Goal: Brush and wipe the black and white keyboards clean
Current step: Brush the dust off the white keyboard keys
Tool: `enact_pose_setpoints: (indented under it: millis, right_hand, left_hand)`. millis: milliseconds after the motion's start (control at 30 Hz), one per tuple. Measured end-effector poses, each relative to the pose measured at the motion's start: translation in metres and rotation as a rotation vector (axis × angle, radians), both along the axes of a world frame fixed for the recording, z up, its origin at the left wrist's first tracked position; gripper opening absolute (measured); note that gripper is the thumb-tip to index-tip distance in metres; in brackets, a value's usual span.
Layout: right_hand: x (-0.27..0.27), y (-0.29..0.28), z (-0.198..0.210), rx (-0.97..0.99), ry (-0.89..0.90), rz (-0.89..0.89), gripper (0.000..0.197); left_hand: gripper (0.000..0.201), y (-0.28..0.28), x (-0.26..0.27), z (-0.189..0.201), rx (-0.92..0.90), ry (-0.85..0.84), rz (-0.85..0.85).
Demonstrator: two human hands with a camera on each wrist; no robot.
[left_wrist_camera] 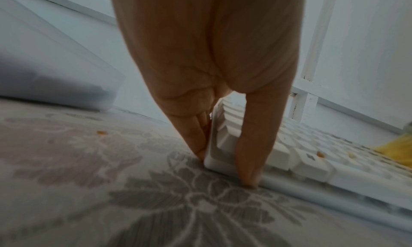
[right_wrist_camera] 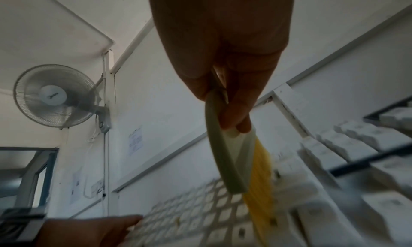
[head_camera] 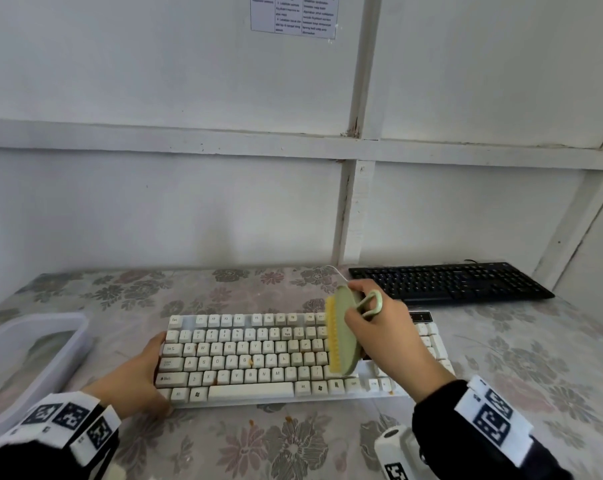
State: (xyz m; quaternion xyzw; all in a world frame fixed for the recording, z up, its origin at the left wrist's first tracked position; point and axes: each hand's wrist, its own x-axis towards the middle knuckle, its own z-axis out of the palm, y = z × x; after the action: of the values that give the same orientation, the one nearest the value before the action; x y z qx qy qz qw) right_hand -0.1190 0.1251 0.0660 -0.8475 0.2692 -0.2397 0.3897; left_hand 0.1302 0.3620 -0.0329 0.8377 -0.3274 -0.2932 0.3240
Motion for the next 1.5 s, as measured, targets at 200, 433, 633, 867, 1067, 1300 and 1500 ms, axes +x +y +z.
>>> enact_pose_setpoints:
  millis: [200,433,633,867,1067,1300,1500]
  right_hand:
    - [-0.021,0.015,-0.028,0.01,0.122,0.065,0.023]
    - [-0.019,0.007,0.004,0.029,0.062,0.055,0.019]
    - [0.008,0.0,0.002,-0.062,-0.022,0.045,0.032]
    - [-0.006,0.007,-0.022,-0.011,0.141,0.108,0.029]
    - [-0.013,0.005,-0.011,-0.021,0.146,0.117,0.02]
    - [0.01,0.0,-0.008,-0.045,-0.038,0.043,0.032]
    - [-0.004,0.009,-0.022,-0.008,0.145,0.14,0.024]
  left_hand:
    - [0.118,0.0,0.0,0.0,0.006,-0.015,0.001]
    - [0.121,0.001,0.002,-0.002,-0.017,-0.005,-0.004]
    - [0.116,0.002,0.002,-0.002,-0.004,-0.032,0.003]
    - [0.114,0.001,0.001,-0.001,0.003,-0.013,0.0]
    - [0.115,0.0,0.0,0.001,0.0,0.001,-0.003]
    - [0.115,0.001,-0.002,0.003,0.012,0.01,0.008]
    - [0.109,-0.002,-0.002,0.003,0.024,0.005,0.019]
